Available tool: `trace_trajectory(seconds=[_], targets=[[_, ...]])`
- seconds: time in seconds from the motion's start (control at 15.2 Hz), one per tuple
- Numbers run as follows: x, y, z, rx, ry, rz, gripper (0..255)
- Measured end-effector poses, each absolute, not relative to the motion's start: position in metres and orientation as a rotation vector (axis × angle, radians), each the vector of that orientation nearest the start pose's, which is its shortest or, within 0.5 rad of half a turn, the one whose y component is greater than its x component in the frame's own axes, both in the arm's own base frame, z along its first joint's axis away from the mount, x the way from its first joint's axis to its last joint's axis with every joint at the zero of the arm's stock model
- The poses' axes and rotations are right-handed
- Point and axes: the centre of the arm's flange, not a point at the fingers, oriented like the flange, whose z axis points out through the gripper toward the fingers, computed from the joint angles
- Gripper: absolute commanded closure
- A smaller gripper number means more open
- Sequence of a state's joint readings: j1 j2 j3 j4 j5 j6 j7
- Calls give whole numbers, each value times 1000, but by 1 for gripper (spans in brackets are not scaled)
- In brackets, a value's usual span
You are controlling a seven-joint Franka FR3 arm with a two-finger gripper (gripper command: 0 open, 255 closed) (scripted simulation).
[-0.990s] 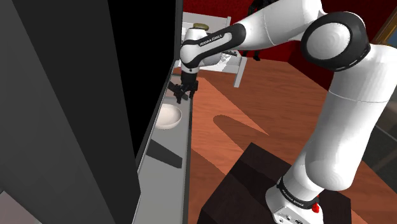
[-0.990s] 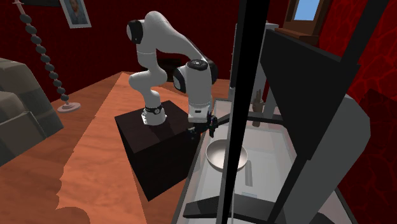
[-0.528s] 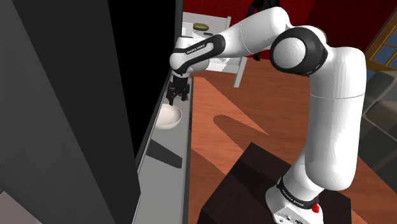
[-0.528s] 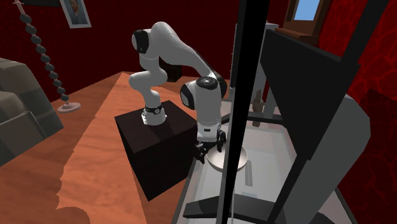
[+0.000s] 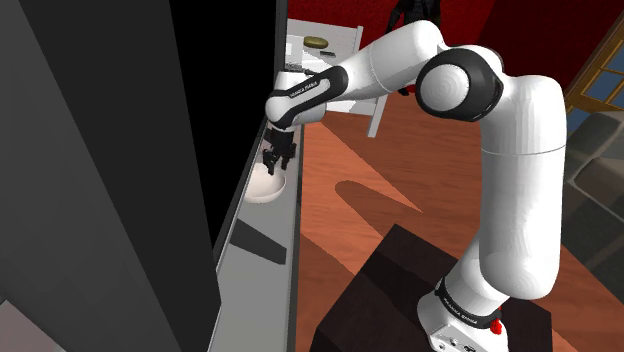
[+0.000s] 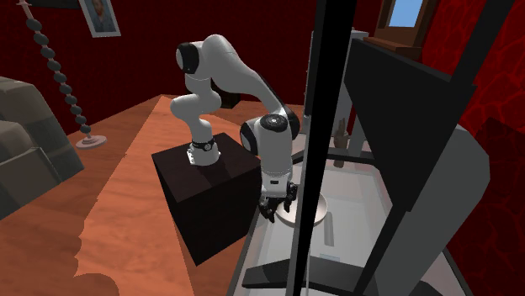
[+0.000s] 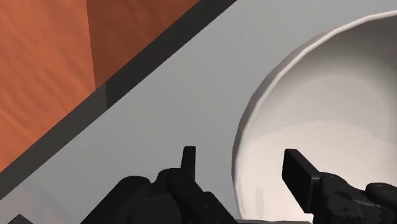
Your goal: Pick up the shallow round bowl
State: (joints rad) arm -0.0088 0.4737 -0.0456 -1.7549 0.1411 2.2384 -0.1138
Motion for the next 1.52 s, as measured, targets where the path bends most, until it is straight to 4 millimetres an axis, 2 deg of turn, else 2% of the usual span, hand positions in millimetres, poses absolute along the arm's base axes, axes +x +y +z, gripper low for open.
trace_trajectory(seconds=[0.66,1.52], targets=[[660,-29,304,-3052,34,-31,255],[662,-30,368,-3052,34,-28,255]])
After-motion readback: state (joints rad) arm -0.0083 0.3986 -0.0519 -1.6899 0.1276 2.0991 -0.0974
